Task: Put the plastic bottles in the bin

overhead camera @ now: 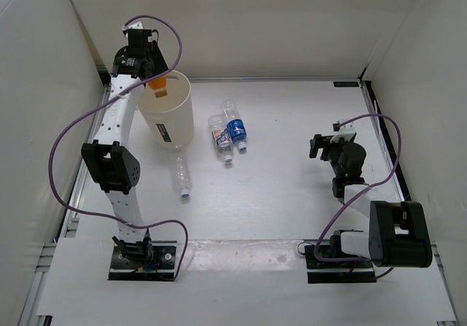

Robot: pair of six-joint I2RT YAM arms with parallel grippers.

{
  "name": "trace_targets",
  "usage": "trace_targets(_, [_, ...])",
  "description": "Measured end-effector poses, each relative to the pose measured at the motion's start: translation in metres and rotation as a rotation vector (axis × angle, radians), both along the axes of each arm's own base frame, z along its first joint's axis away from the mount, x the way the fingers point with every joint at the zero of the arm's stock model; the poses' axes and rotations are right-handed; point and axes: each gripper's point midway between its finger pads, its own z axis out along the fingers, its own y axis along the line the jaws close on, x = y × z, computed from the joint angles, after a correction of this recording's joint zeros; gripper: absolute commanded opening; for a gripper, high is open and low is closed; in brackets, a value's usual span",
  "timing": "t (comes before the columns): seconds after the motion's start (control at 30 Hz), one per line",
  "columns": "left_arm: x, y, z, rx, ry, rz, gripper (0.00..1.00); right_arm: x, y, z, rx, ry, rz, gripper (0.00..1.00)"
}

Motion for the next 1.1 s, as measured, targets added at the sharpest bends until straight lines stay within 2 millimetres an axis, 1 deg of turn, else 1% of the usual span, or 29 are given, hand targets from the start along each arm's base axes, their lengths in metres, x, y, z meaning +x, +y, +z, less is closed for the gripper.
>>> trace_targets(0.07, [-0.002,0.0,-0.002,0.001,0.014,-0.009,0.46,0.0,0.0,0.0,0.001,0.0,-0.001,0.9])
trace_targets(0.13, [-0.005,-0.001,-0.003,0.001,0.027,-0.019,0.53,0.0,-0.001,0.0,0.0,0.0,-0.002,0.9])
trace_targets(0.17, [-0.006,-0.002,-0.005,-0.002,0.036,-0.025,1.0,0.0,-0.001,0.0,0.001,0.0,0.0,0.9])
trace_targets(0.3, [-0.009,-0.004,-0.008,-0.009,0.052,-0.037,1.0,0.0,-0.001,0.0,0.002,0.0,0.001,0.9])
trace_targets(0.4, [-0.01,-0.004,-0.005,-0.005,0.052,-0.044,1.0,0.0,-0.001,0.0,0.002,0.0,0.002,0.9])
trace_targets(0.47, [-0.01,-0.003,0.005,0.006,0.031,-0.048,1.0,0.0,-0.001,0.0,0.002,0.0,0.001,0.9])
trace_targets(0.5, [-0.011,-0.002,0.015,0.019,0.008,-0.052,1.0,0.0,-0.001,0.0,0.002,0.0,0.001,0.9])
trace_targets(0.57, [-0.013,0.002,0.041,0.062,-0.064,-0.073,1.0,0.0,-0.001,0.0,0.002,0.0,0.001,0.9])
trace_targets(0.63, [-0.02,0.007,0.081,0.12,-0.181,-0.095,1.0,0.0,-0.001,0.0,0.001,0.0,0.001,0.9])
trace_targets(0.67, [-0.028,0.012,0.104,0.155,-0.251,-0.097,1.0,0.0,-0.001,0.0,0.001,0.0,0.001,0.9])
trace_targets(0.73, [-0.052,0.023,0.15,0.215,-0.383,-0.085,1.0,0.0,0.0,0.0,0.001,0.0,0.003,0.9])
trace_targets(0.83, [-0.1,0.045,0.219,0.277,-0.566,-0.026,1.0,0.0,0.001,0.0,0.001,0.0,0.007,0.9])
trace_targets(0.87, [-0.115,0.053,0.234,0.287,-0.608,0.0,1.0,0.0,0.002,0.0,0.001,0.0,0.008,0.9])
trace_targets(0.9, [-0.131,0.06,0.245,0.293,-0.64,0.029,1.0,0.0,0.002,0.0,0.001,0.0,0.008,0.9])
trace_targets(0.93, [-0.145,0.068,0.249,0.291,-0.659,0.061,1.0,0.0,0.001,0.0,0.0,0.0,0.005,0.9])
trace_targets(0.97, [-0.157,0.071,0.249,0.285,-0.666,0.079,1.0,0.0,0.001,0.0,0.0,0.0,0.004,0.9])
trace_targets(1.03, [-0.172,0.073,0.232,0.271,-0.643,0.089,1.0,0.0,0.001,0.0,0.0,0.0,0.002,0.9])
trace_targets(1.1, [-0.181,0.073,0.2,0.261,-0.597,0.082,1.0,0.0,0.0,0.0,-0.001,0.0,0.0,0.9])
